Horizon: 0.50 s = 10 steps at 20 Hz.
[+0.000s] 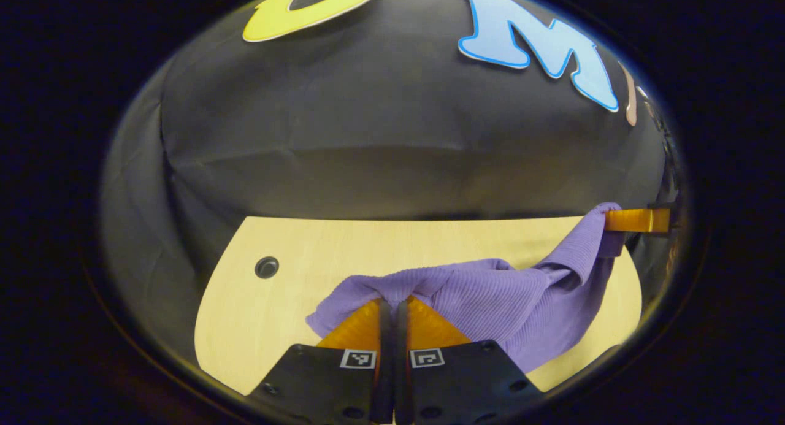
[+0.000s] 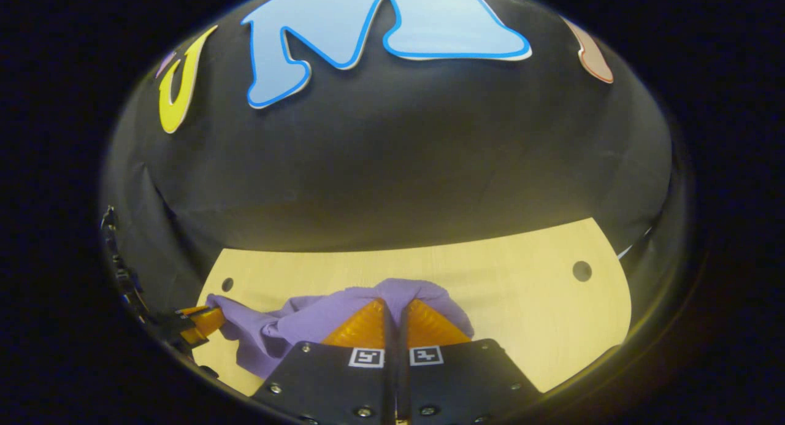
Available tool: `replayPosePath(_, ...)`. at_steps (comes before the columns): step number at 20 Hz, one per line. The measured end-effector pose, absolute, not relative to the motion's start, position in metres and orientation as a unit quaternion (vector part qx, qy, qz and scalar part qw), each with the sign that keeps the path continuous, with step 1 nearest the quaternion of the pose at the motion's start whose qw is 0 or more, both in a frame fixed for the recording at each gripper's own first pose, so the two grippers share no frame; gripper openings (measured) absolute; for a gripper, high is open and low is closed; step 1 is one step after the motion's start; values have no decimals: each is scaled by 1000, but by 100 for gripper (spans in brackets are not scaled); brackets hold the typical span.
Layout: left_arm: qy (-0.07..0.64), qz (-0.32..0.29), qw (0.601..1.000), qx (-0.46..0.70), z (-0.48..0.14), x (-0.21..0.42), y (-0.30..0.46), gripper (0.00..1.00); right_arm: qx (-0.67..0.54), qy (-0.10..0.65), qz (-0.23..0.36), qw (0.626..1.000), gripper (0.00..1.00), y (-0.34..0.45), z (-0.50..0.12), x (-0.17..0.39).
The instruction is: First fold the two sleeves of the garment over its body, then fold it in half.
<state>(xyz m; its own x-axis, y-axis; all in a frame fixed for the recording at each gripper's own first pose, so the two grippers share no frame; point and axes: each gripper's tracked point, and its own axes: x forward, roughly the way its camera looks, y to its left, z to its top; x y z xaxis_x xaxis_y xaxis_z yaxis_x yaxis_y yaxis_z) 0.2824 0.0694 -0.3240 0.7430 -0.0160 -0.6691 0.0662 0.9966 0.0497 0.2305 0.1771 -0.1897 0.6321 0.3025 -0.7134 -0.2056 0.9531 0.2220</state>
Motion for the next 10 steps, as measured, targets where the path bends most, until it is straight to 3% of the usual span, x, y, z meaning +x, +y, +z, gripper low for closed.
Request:
replayPosePath(8,399,-19,917,0,-391,293,46,7,10,460,138,877,1,188,-265,227)
replayPosePath(9,398,-22,917,-1,-392,294,45,13,12,464,138,875,1,188,-267,225)
replayPosePath(10,397,-23,917,4,-392,293,46,25,20,467,142,872,2,190,-269,222)
